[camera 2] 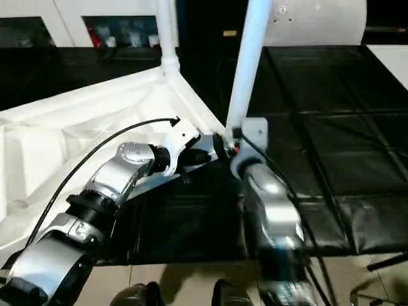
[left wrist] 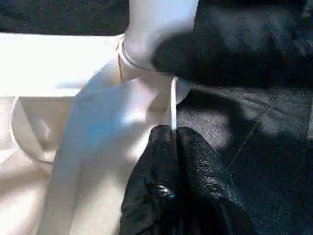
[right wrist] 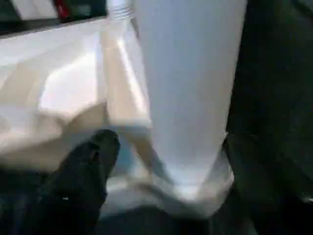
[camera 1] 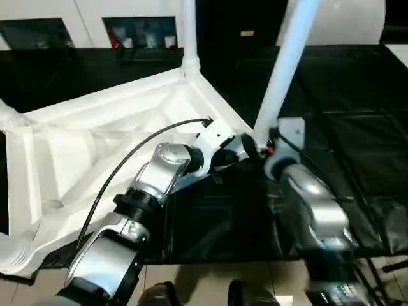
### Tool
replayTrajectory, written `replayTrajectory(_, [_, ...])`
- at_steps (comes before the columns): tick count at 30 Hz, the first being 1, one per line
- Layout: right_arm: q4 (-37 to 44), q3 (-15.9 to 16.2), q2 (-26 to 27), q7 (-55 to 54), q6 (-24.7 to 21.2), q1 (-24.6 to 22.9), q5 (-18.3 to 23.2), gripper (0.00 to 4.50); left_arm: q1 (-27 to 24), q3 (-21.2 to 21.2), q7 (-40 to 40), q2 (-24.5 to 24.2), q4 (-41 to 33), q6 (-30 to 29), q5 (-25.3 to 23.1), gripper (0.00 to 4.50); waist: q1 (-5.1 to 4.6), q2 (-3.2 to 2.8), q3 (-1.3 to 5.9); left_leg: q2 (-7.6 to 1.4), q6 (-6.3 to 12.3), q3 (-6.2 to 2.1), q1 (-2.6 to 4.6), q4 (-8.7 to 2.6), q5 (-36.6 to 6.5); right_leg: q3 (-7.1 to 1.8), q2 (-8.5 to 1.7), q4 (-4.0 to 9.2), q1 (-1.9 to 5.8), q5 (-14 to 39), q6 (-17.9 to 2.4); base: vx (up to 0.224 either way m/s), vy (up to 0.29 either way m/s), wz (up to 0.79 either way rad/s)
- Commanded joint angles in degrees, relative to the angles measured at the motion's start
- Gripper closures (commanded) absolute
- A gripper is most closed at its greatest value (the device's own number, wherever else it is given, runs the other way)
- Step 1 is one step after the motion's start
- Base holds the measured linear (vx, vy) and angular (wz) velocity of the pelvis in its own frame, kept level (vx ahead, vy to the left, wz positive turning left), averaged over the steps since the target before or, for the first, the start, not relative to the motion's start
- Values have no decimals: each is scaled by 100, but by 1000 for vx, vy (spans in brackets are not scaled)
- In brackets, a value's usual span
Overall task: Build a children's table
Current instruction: Rotate leg to tighten, then rotate table base
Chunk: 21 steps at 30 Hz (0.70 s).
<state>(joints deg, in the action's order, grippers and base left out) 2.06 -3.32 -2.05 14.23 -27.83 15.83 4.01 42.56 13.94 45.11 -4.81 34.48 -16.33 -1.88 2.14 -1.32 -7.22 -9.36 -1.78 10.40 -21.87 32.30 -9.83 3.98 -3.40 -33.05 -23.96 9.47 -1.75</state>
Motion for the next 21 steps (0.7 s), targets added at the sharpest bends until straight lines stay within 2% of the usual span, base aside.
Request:
replayTrajectory(1, [508, 43, -191, 250, 37, -214, 72, 39, -122, -169, 88, 111, -294, 196, 340, 450, 13, 103, 507, -347, 868, -126, 60, -247, -193, -338, -528, 255, 431, 161, -1376, 0, 0, 0])
replayTrajectory(2, [699, 10, -246, 298, 29, -334, 111, 26, -186, -237, 107, 127, -385, 179, 430, 450, 22, 100, 496, -348, 893, -131, 47, -246, -168, -334, -533, 250, 430, 116, -1398, 0, 0, 0])
replayTrajectory(3, [823, -13, -273, 325, 18, -412, 141, 7, -231, -276, 122, 135, -451, 172, 484, 423, 20, 87, 477, -360, 942, -127, 42, -250, -215, -326, -533, 269, 410, 193, -1409, 0, 0, 0])
replayTrajectory(5, [1059, -8, -350, 368, 26, -562, 162, 3, -328, -387, 83, 152, -617, 84, 599, 397, 19, 88, 481, -358, 947, -123, 54, -245, -279, -323, -528, 275, 399, 330, -1427, 0, 0, 0])
replayTrajectory(8, [1504, 92, -496, 513, -81, -829, 242, 0, -553, -557, 3, 129, -980, -86, 759, 375, 17, 86, 448, -366, 880, -120, 58, -259, -509, -317, -518, 325, 379, 711, -1389, 0, 0, 0])
replayTrajectory(9, [1639, 139, -519, 563, -113, -906, 293, 0, -649, -612, -23, 107, -1132, -137, 810, 362, 10, 83, 429, -358, 797, -120, 53, -266, -684, -314, -523, 366, 379, 1085, -1269, 0, 0, 0])
replayTrajectory(10, [1826, 217, -511, 620, -221, -995, 400, 0, -845, -730, -44, 20, -1487, -371, 937, 355, 7, 80, 422, -363, 760, -130, 43, -275, -696, -314, -531, 357, 397, 1137, -1251, 0, 0, 0])
replayTrajectory(11, [1841, 234, -508, 627, -234, -997, 411, 0, -884, -744, -55, -15, -1561, -421, 938, 353, 1, 86, 417, -365, 736, -138, 24, -283, -701, -310, -533, 358, 404, 1195, -1225, 0, 0, 0])
replayTrajectory(15, [1826, 414, -433, 656, -320, -876, 453, 0, -1487, -896, -60, -586, -2646, -1231, 957, 318, -55, 69, 410, -367, 534, -146, 61, -300, -881, -314, -510, 392, 343, 1657, -1038, 0, 0, 0])
replayTrajectory(16, [1801, 454, -415, 669, -350, -808, 475, 0, -1670, -923, 0, -772, -2981, -1485, 994, 313, -60, 46, 401, -372, 470, -135, 92, -305, -936, -319, -491, 408, 306, 1747, -1014, 0, 0, 0])
replayTrajectory(17, [1797, 462, -411, 671, -356, -796, 479, 0, -1704, -928, 10, -807, -3042, -1532, 1001, 301, -66, 30, 395, -383, 437, -147, 94, -314, -952, -321, -494, 401, 304, 1760, -1007, 0, 0, 0])
replayTrajectory(18, [1711, 534, -353, 702, -399, -637, 531, 0, -2063, -1024, 116, -1141, -3745, -2072, 1147, 288, -58, 24, 406, -396, 362, -135, 137, -311, -996, -330, -477, 391, 281, 1724, -1012, 0, 0, 0])
replayTrajectory(19, [1621, 547, -303, 703, -421, -539, 556, 0, -2213, -1109, 146, -1266, -4080, -2338, 1252, 277, -65, 50, 402, -394, 350, -148, 88, -331, -892, -324, -473, 358, 304, 1591, -1037, 0, 0, 0])
replayTrajectory(20, [1600, 553, -292, 699, -434, -511, 571, 0, -2263, -1134, 144, -1308, -4198, -2433, 1295, 272, -54, 23, 409, -403, 316, -146, 115, -330, -882, -326, -474, 336, 292, 1528, -1079, 0, 0, 0])
replayTrajectory(21, [1421, 582, -234, 682, -496, -351, 601, 0, -2466, -1234, 179, -1510, -4692, -2824, 1488, 272, -59, 13, 411, -401, 319, -141, 118, -321, -798, -332, -461, 326, 289, 1360, -1102, 0, 0, 0])
